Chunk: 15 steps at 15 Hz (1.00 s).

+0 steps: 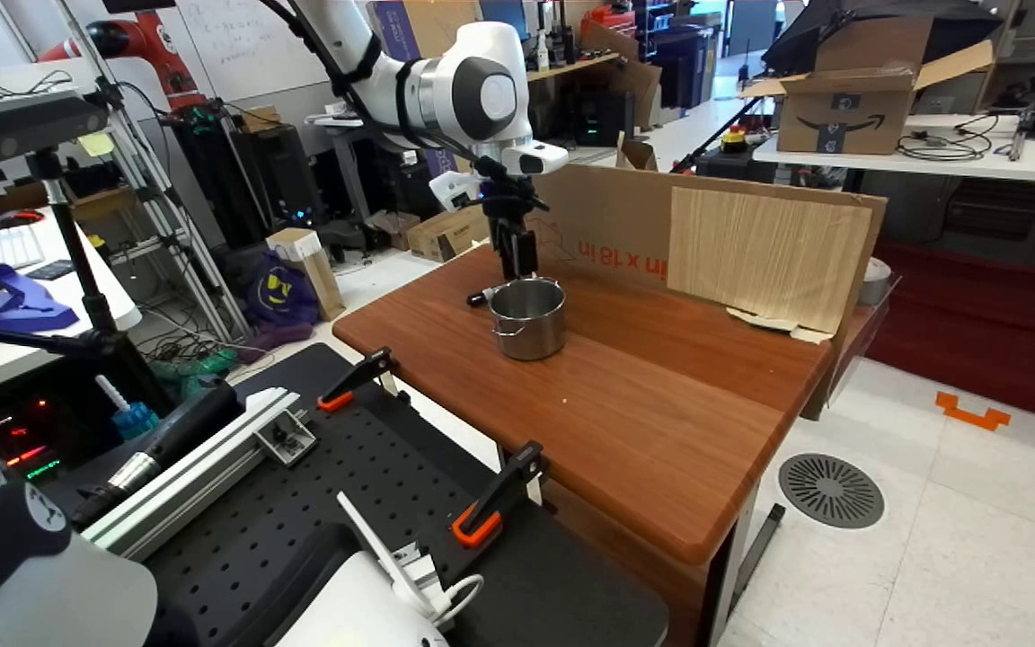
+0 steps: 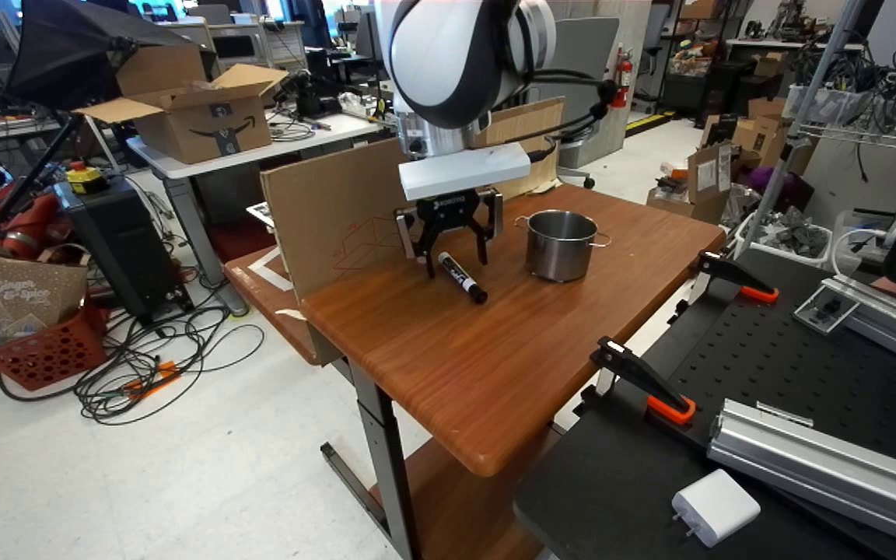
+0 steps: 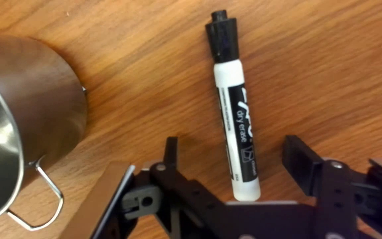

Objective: Place the marker inside the silver pot

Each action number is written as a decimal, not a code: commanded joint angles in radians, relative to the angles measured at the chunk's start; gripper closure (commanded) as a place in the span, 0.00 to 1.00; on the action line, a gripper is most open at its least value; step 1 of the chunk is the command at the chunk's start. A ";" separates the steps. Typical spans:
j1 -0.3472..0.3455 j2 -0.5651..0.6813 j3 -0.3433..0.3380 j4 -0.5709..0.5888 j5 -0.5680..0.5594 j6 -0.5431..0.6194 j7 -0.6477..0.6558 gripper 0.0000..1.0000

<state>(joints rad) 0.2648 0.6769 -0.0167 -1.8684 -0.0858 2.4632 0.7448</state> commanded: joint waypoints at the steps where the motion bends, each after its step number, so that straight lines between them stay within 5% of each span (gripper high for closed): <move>1: 0.029 0.024 -0.023 0.041 0.005 -0.019 0.010 0.51; 8: 0.041 -0.006 -0.028 0.044 0.001 -0.022 0.012 1.00; 15: 0.061 -0.128 -0.070 -0.016 -0.038 0.019 0.061 0.95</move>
<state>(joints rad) 0.2873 0.6200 -0.0454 -1.8255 -0.0870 2.4607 0.7502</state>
